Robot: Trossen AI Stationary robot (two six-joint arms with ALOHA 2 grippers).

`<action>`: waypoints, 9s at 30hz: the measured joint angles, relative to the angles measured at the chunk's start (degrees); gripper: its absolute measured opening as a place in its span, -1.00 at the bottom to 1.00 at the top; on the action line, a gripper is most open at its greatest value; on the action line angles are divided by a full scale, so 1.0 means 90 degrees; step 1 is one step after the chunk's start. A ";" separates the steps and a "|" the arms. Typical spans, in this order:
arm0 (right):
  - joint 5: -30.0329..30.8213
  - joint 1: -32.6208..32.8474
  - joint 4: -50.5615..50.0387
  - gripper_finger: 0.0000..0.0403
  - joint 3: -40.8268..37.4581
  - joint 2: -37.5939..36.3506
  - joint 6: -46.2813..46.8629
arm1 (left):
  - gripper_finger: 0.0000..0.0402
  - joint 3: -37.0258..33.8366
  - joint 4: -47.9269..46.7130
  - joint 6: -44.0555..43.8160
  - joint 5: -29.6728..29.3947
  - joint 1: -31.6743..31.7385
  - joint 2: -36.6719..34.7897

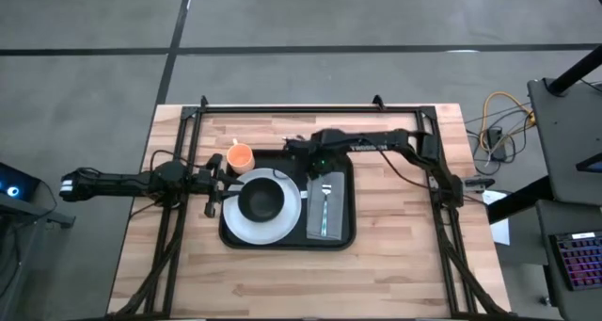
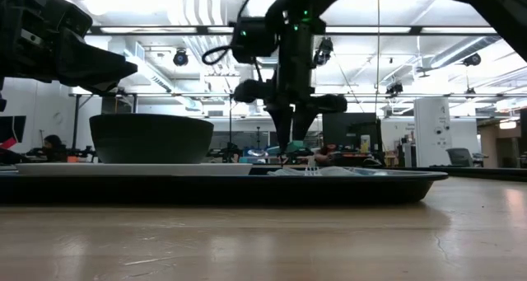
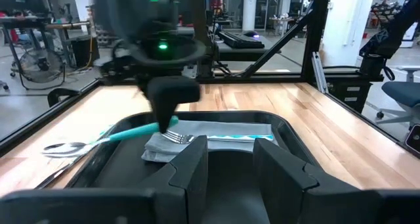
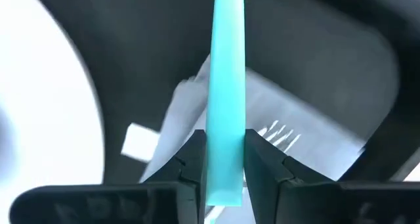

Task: Set up tray
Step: Put the blue spoon on the gray tablecloth on the black table tray to the left of the blue fork, then put the blue knife on the gray tablecloth on the black table tray to the right of the blue fork

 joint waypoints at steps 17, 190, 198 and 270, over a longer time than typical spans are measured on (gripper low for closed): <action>0.0831 0.2070 0.0772 -0.71 -0.0142 0.0032 0.3978 | -0.48 0.0000 0.0000 0.0000 0.0000 -0.0002 0.0000; -0.0708 -0.2066 0.1080 -0.12 -0.0544 -0.0223 -0.7045 | -0.48 0.0002 0.0000 0.0000 0.0000 -0.0002 0.0000; -0.0858 -0.2238 0.1100 -0.15 -0.0591 0.0032 -0.6897 | -0.48 0.0002 0.0000 0.0000 -0.0002 -0.0002 -0.0002; -0.0133 -0.2374 -0.1400 -0.88 0.1754 0.0984 -0.5968 | -0.48 0.0000 0.0000 0.0000 0.0000 -0.0002 0.0000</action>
